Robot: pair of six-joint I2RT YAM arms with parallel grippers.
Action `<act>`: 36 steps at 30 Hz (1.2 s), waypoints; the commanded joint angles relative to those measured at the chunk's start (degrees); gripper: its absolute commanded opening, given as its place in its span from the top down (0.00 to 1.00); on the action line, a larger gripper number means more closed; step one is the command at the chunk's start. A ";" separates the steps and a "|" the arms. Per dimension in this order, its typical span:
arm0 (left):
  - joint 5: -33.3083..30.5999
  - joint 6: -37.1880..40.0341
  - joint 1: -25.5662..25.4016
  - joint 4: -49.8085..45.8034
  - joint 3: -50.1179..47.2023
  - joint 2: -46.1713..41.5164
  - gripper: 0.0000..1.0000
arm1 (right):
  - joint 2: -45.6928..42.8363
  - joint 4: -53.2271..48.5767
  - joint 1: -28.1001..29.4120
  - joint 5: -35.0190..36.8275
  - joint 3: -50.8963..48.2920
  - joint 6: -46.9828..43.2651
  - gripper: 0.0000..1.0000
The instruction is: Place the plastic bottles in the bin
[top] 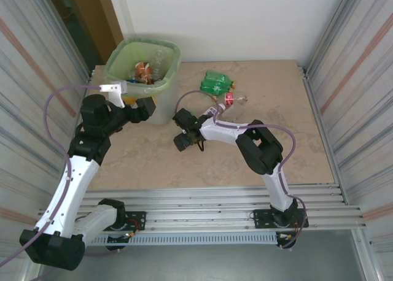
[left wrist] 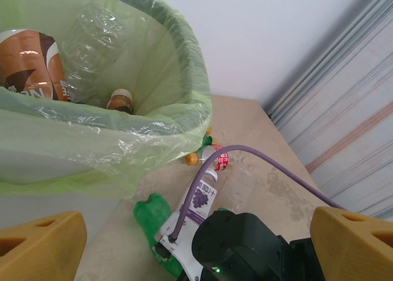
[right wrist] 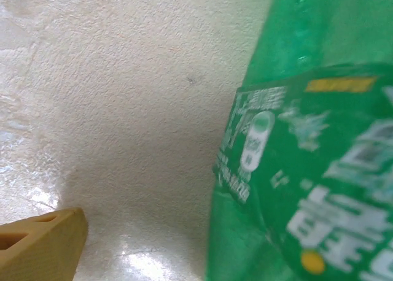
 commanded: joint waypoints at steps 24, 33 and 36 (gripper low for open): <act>-5.86 -1.90 0.06 -1.24 -0.83 -0.86 0.03 | -8.76 2.05 2.34 3.92 -5.12 3.06 0.81; -4.47 -3.60 -0.62 -1.11 -1.13 -1.83 0.02 | -20.73 4.20 4.14 9.53 -11.09 4.97 0.87; -4.11 -2.97 -2.07 -1.37 -0.34 -1.18 0.01 | -25.12 5.20 4.97 11.08 -12.44 4.52 0.87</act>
